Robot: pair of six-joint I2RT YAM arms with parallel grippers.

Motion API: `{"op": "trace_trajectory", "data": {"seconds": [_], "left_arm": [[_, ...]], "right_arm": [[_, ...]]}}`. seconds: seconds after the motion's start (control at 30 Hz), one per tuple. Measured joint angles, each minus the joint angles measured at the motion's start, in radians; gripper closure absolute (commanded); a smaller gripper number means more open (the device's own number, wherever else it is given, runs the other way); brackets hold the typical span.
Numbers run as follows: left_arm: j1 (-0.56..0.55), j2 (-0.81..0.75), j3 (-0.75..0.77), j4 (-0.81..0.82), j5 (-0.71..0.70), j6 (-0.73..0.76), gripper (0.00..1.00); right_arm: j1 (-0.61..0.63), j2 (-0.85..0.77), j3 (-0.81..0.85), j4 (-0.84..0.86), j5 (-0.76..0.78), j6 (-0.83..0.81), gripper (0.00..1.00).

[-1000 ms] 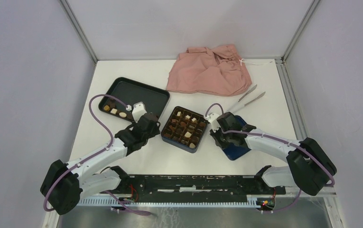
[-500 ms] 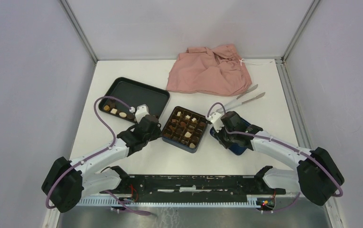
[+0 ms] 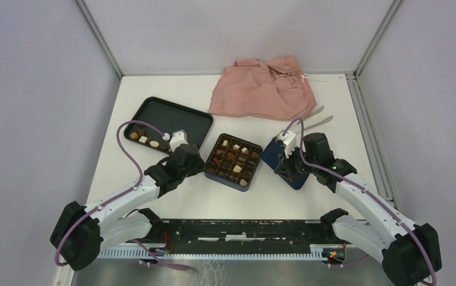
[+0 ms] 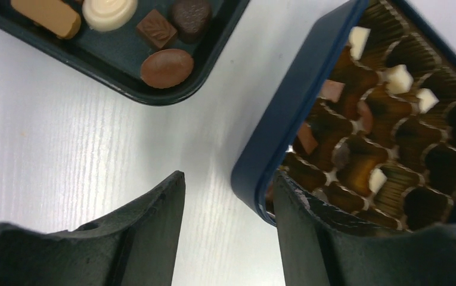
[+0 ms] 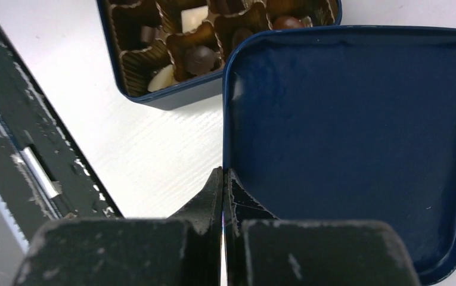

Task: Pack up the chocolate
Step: Pick up the box lid from the center of the board.

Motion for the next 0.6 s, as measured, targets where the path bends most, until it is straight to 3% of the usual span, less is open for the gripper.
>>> {"op": "trace_trajectory", "data": {"seconds": [0.27,0.4,0.6], "left_arm": [[0.001,-0.204,0.006,0.007,0.101,0.064,0.22],[0.001,-0.276,-0.006,0.128,0.296,0.111,0.14],[0.0,-0.235,0.013,0.269,0.549,0.259,0.11]], "right_arm": [[-0.094,-0.01,0.047,-0.006,-0.174,0.041,1.0],[-0.112,0.012,0.124,-0.008,-0.254,0.082,1.0],[-0.114,0.035,0.219,-0.01,-0.348,0.126,1.0]]}}
